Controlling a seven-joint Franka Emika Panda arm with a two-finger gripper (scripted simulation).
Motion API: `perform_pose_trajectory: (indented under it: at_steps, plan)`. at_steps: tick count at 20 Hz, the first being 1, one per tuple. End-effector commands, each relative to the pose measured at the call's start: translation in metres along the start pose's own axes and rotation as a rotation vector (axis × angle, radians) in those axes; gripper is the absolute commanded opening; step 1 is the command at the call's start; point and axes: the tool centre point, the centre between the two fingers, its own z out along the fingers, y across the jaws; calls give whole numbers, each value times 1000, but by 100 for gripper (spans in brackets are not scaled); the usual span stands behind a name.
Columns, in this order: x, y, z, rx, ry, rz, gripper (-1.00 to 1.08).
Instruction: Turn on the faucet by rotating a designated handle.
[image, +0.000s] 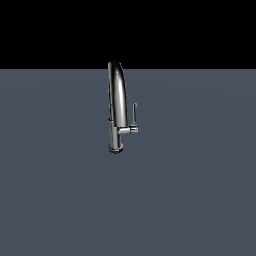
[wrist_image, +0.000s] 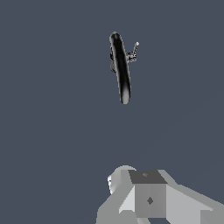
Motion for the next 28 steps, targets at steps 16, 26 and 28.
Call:
perform_pose_trajectory:
  at_steps: [16, 26, 28]
  plan:
    - [95, 4, 24, 212, -244, 214, -100]
    - [150, 13, 51, 348, -400, 349, -100]
    - [160, 16, 58, 377, -432, 376, -100]
